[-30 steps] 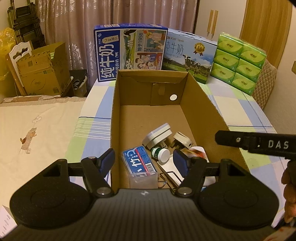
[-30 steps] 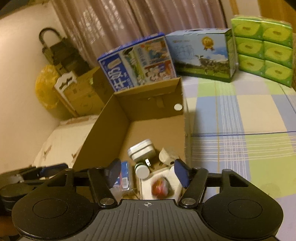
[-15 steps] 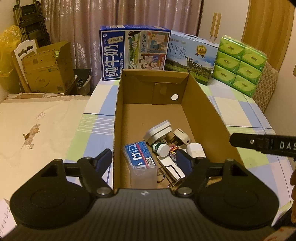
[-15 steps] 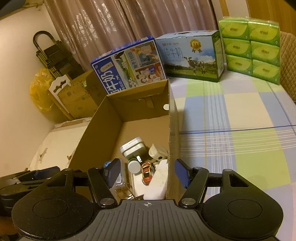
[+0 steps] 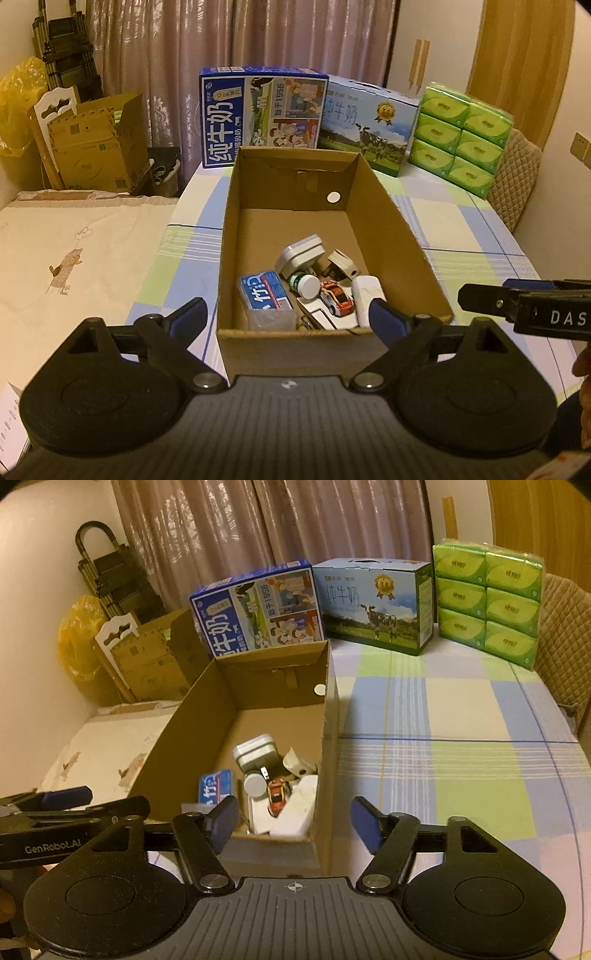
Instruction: Organize rigid objects
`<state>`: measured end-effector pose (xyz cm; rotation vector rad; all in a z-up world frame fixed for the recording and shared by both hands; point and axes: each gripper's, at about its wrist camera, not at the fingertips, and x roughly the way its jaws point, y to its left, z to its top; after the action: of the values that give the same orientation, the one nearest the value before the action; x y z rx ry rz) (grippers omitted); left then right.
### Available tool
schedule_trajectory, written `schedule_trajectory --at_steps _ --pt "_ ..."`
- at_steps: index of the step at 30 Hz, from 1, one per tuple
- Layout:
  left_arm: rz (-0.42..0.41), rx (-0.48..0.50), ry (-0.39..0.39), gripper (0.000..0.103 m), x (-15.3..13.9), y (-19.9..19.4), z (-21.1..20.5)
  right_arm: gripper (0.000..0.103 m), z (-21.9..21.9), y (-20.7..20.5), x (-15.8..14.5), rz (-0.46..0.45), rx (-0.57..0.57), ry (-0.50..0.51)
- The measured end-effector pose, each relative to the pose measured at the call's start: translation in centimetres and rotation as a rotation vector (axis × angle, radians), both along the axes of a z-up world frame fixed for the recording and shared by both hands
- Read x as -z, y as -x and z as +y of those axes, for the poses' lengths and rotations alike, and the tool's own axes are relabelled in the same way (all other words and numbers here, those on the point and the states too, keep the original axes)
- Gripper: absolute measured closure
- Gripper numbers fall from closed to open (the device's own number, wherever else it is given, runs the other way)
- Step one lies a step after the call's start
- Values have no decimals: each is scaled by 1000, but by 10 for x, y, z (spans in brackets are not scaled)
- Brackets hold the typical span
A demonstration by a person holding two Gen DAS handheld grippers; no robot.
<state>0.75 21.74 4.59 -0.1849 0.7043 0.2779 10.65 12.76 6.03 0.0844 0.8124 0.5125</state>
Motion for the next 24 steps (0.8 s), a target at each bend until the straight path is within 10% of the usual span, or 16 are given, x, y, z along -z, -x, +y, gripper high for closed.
schedule_trajectory --at_steps 5,24 --pt "5 -13 8 6 0 12 -7 17 -9 15 0 -17 8 12" --pt "69 -31 52 6 20 39 -23 15 -34 45 20 18 29 95"
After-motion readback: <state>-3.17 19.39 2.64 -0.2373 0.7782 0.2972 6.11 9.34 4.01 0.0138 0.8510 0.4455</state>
